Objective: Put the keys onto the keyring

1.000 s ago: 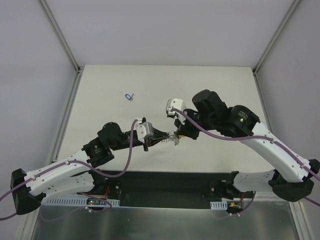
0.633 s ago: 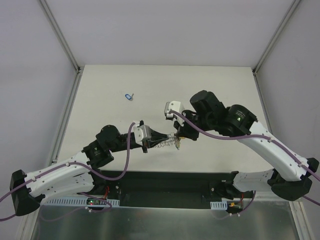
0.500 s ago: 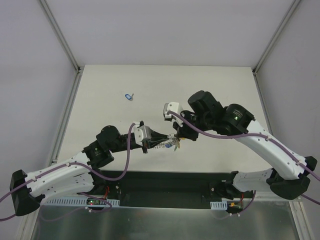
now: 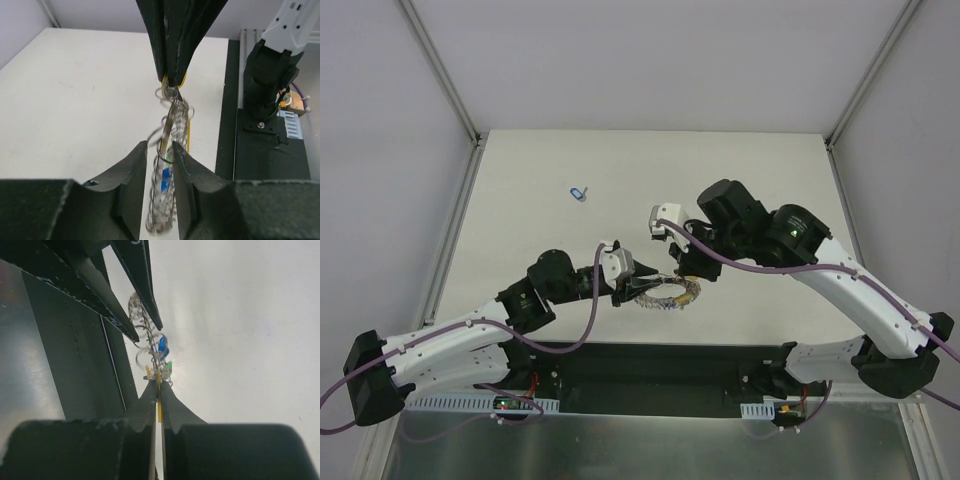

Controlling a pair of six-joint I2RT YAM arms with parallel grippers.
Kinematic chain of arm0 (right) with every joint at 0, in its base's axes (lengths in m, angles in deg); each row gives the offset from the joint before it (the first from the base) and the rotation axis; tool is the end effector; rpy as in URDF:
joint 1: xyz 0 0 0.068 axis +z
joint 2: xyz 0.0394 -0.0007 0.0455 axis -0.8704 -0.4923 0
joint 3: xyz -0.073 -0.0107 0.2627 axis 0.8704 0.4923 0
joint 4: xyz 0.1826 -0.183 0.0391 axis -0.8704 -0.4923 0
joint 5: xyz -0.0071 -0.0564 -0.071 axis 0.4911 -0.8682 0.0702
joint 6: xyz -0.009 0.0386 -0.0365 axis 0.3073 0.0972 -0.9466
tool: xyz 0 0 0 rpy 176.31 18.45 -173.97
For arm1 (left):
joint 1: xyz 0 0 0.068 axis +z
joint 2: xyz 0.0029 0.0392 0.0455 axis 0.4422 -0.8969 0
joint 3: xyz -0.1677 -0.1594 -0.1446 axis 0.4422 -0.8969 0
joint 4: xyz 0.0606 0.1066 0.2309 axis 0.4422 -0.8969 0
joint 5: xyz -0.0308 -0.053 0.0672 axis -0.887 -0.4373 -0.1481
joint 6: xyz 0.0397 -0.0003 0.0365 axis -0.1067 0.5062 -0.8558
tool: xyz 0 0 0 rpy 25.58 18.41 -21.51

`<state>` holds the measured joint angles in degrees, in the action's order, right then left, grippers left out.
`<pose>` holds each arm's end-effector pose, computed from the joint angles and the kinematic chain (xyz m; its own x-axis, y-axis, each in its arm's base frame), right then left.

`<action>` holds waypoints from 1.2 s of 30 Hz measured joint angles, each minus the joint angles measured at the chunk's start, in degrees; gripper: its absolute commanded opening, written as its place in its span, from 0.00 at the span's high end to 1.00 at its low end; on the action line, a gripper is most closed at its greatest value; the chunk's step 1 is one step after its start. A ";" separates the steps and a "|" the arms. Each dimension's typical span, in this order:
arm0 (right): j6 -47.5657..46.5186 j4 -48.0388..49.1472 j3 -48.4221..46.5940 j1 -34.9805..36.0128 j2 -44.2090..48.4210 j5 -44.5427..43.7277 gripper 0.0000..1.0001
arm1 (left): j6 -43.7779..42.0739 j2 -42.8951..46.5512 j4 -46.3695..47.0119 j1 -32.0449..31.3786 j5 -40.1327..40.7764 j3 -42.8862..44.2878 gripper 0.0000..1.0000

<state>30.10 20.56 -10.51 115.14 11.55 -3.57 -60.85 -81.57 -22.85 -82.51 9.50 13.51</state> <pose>0.1294 0.1980 0.4210 0.2116 -0.6927 -0.6895 -0.9570 -0.0036 -0.2901 0.1023 -0.1758 0.3172 0.1846 -0.0830 -0.9793 0.9572 0.2413 0.1599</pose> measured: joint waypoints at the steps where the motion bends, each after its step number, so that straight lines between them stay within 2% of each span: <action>1: 0.28 -0.28 0.02 -0.17 0.02 -0.20 0.99 | 0.17 -0.85 -0.07 0.00 0.22 0.00 0.70; 4: 1.29 -0.50 0.26 -0.46 -0.09 -1.05 0.98 | 0.24 -3.23 -0.63 0.00 0.92 0.00 0.60; 5: 1.64 -0.52 0.35 -0.50 -0.20 -1.27 0.99 | 0.35 -3.96 -0.90 0.00 1.22 0.00 0.52; 8: 2.64 -0.52 0.79 -0.50 -0.72 -2.14 0.99 | 0.70 -5.68 -1.29 0.00 1.31 0.02 0.43; 12: 4.02 -0.48 0.87 -0.50 -2.05 -3.61 0.99 | 0.98 -6.82 -1.60 0.00 1.29 0.24 0.27; 15: 4.79 -0.15 1.14 -0.55 -2.97 -5.16 0.99 | 1.16 -6.62 -1.57 0.00 1.55 0.42 0.19; 17: 5.05 -0.09 1.51 -0.55 -3.48 -5.90 0.99 | 1.20 -6.01 -1.62 0.00 2.12 0.42 0.18; 21: 5.68 0.26 1.57 -0.55 -4.79 -6.78 0.99 | 1.22 -3.26 -2.19 0.00 4.52 0.42 0.21; 29: 7.72 0.68 1.14 -0.55 -6.23 -7.76 0.99 | 1.70 -2.29 -3.65 0.00 6.95 2.03 0.44; 36: 11.52 0.74 -0.98 -0.52 -6.82 -9.97 0.99 | 3.72 -6.47 -3.93 0.00 7.76 5.75 0.55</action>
<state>41.62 21.30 -11.49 114.61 4.73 -13.54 -57.13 -88.04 -26.79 -82.51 17.26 19.26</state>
